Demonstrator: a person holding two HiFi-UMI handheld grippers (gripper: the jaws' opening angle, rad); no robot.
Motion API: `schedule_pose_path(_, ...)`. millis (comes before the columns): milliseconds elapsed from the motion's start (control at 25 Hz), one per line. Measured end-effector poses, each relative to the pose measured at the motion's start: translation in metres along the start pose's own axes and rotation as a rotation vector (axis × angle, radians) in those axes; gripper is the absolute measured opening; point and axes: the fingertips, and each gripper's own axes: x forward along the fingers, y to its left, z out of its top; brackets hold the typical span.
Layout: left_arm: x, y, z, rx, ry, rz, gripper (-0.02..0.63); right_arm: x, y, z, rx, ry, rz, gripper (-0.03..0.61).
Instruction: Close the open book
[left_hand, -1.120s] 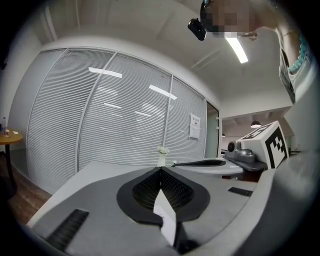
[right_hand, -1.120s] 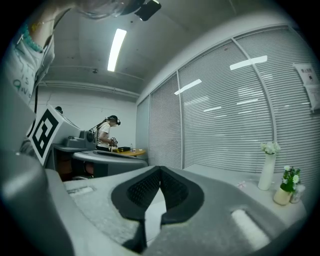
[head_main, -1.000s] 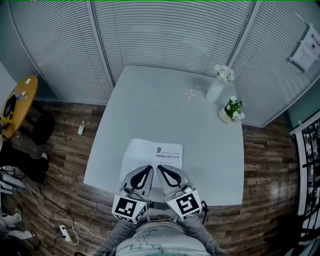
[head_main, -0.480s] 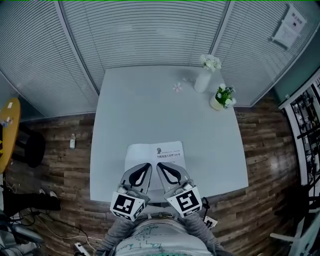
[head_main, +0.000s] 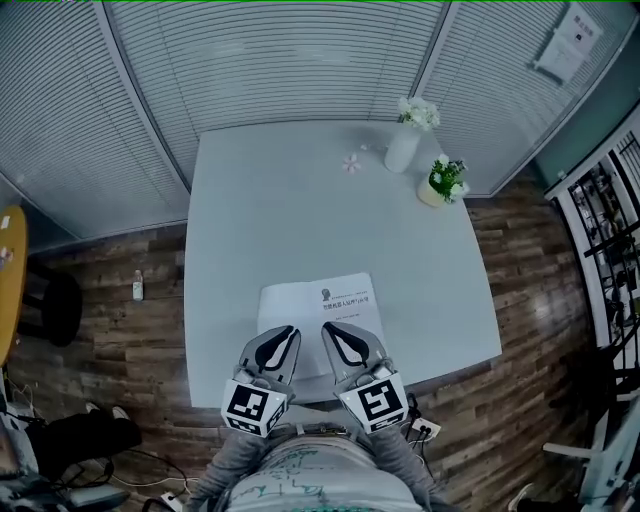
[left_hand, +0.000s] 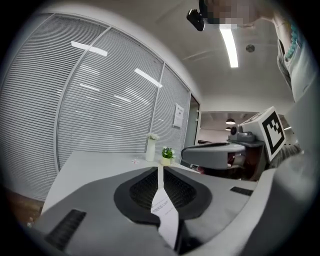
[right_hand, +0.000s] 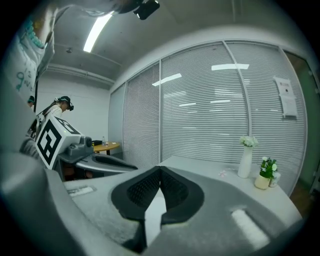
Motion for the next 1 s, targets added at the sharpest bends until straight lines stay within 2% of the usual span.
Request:
schedule_pose_path(280,-0.013,0.037,-0.048,-0.01,0.125,-0.007,0.07,0.01,0.009,-0.013,0.009,0.038,-0.078,0.0)
schedule_pose_path(720,-0.028,0.094,-0.137,-0.016,0.318,0.014,0.152,0.013,0.03,-0.028,0.041,0.068,-0.143,0.0)
schedule_pose_path(1000,-0.033,0.11,-0.198,-0.03,0.495,-0.001,0.215,0.007,0.031,-0.033,0.046,0.085,-0.185,0.0)
